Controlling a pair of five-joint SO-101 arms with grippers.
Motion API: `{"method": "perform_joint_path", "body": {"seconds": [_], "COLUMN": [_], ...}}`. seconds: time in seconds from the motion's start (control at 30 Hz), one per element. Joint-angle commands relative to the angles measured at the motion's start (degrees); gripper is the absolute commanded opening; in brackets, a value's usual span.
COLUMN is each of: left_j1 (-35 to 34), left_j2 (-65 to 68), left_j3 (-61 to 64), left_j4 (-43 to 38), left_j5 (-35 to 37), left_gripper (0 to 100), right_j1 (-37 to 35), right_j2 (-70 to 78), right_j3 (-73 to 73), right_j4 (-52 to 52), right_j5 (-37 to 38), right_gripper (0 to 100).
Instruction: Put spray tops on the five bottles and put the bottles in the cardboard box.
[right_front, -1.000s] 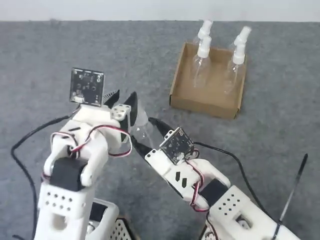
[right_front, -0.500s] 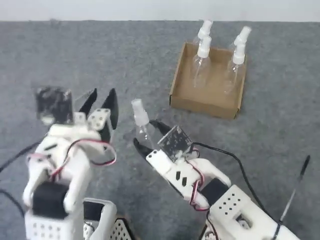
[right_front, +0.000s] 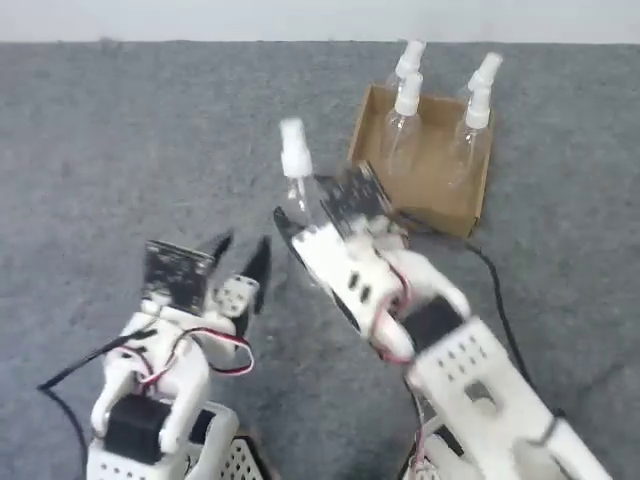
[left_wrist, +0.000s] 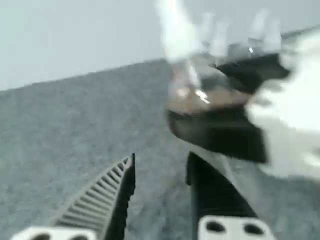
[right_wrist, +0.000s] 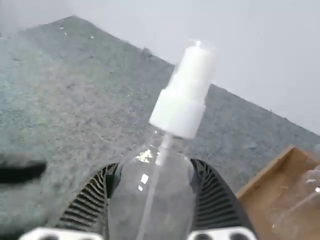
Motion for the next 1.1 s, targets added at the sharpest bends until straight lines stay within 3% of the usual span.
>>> {"method": "perform_joint_path", "body": {"seconds": [0.0, 0.17, 0.3, 0.53, 0.87, 1.07], "left_j1": [2.6, 2.6, 2.6, 2.6, 3.0, 2.9], "left_j2": [-1.1, -1.1, -1.1, -1.1, -1.1, -1.3], "left_j3": [2.0, 5.0, 8.3, 8.9, 8.9, 9.0], "left_j4": [-1.6, -4.1, -7.9, -8.4, -8.2, -8.1], "left_j5": [-0.6, -0.6, -0.7, -0.8, -0.8, -0.7], "left_gripper": [25, 28, 28, 28, 28, 28], "right_j1": [0.3, 0.3, 0.2, -1.4, -2.1, 7.6], "right_j2": [9.8, 13.5, 10.6, 2.9, -0.8, -0.7], "right_j3": [-10.2, -18.0, -23.5, -23.7, -23.7, -24.8], "right_j4": [0.7, 9.3, 19.5, 26.9, 30.3, 27.9], "right_j5": [-0.7, -1.8, -6.2, -6.6, -5.0, 0.5], "right_gripper": [0.6, 0.6, 0.6, 0.6, 0.6, 0.6]}}
